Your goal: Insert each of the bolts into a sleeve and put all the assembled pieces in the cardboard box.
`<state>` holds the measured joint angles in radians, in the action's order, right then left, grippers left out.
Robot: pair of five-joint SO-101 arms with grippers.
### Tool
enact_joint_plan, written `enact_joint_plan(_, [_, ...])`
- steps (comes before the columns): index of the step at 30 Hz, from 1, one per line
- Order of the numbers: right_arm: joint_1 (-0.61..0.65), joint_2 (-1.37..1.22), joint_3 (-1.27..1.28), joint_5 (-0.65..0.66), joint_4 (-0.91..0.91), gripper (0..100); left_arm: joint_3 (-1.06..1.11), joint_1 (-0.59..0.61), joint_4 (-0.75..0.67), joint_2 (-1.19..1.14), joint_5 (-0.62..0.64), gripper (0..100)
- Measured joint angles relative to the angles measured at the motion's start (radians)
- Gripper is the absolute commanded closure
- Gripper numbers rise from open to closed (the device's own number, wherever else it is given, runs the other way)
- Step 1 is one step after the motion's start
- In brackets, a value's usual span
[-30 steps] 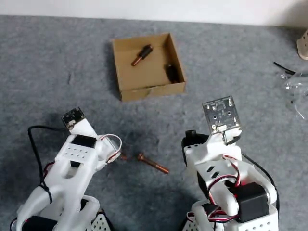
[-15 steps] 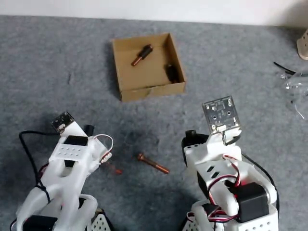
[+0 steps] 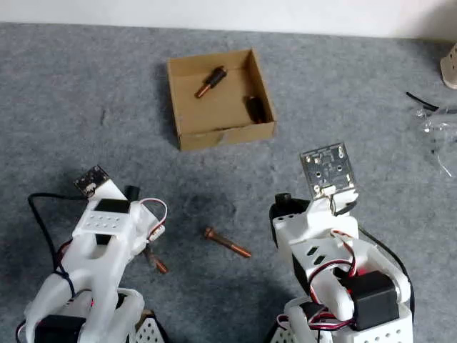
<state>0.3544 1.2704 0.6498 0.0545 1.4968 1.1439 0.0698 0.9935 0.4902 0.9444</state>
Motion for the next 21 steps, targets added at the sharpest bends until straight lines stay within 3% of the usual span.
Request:
enact_joint_plan(5, [0.0,0.003,0.0,0.0,0.0,99.4,-0.106,0.006,0.074,0.0,-0.081,99])
enact_joint_plan(12, [0.0,0.003,0.0,0.0,0.0,99.4,-0.275,0.006,0.169,0.0,-0.419,99])
enact_joint_plan(21, [0.0,0.005,0.0,0.0,0.0,99.4,-0.641,0.04,0.479,0.009,-0.56,99])
